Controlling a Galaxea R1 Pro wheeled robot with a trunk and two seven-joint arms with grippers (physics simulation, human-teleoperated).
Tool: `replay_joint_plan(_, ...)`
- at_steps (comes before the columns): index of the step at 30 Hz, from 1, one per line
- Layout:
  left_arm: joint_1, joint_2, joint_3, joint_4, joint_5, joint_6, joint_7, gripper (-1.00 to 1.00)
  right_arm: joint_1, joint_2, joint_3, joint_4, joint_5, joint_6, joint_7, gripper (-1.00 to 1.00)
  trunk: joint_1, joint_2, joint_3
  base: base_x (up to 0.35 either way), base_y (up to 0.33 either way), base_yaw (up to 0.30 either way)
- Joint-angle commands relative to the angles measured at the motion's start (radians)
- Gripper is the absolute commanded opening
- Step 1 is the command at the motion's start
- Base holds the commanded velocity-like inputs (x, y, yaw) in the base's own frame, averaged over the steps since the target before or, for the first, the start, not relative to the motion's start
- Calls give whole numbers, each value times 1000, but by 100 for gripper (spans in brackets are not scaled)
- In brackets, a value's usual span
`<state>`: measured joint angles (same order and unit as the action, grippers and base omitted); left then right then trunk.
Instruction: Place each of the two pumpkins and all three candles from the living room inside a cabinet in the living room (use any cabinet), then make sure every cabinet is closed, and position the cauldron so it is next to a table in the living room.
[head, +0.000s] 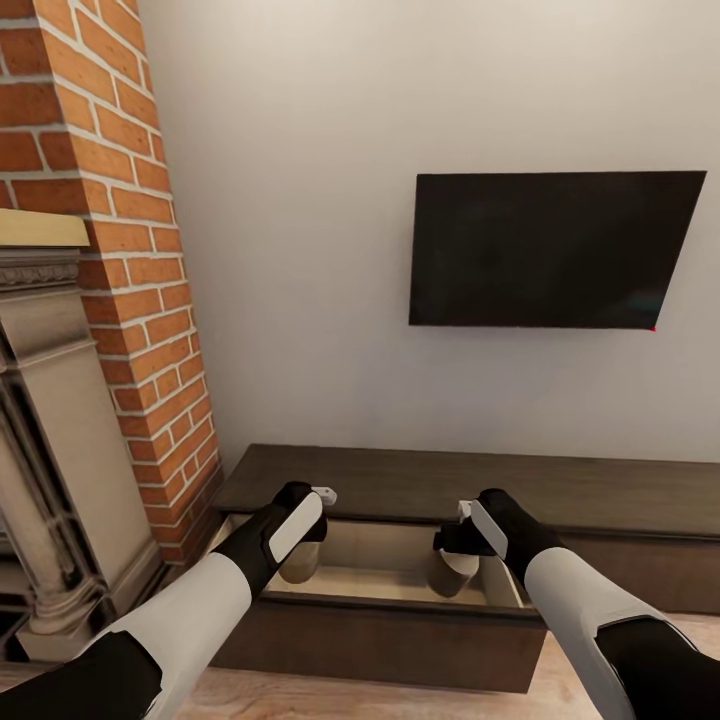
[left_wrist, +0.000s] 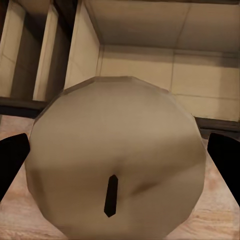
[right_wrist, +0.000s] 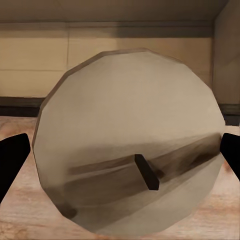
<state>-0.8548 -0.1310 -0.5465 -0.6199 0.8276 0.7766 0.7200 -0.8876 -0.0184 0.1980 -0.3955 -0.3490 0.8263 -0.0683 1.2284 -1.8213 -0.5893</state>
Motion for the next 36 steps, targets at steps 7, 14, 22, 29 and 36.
replay_joint_plan(7, -1, 1, -5, 0, 10, 0, 10, -100, -1, -1, 8, -2, -12, 4, -7, -100, 0, -1, -1, 142, 0, 0)
replay_joint_plan(14, -1, 1, -5, -1, 10, 0, 10, -100, -1, -1, 8, -2, -12, 4, -7, -100, 0, -1, -1, 160, 0, 0)
replay_joint_plan(22, -1, 1, -5, 0, 10, 0, 10, -100, -1, -1, 8, -2, -12, 4, -7, -100, 0, -1, -1, 164, 0, 0)
replay_joint_plan(29, -1, 1, -6, 0, 10, 0, 10, -100, -1, -1, 8, -2, -12, 4, -7, -100, 0, -1, -1, 158, 0, 0)
replay_joint_plan(36, -1, 1, -5, -1, 10, 0, 10, -100, -1, -1, 8, -2, -12, 4, -7, -100, 0, -1, -1, 20, 0, 0)
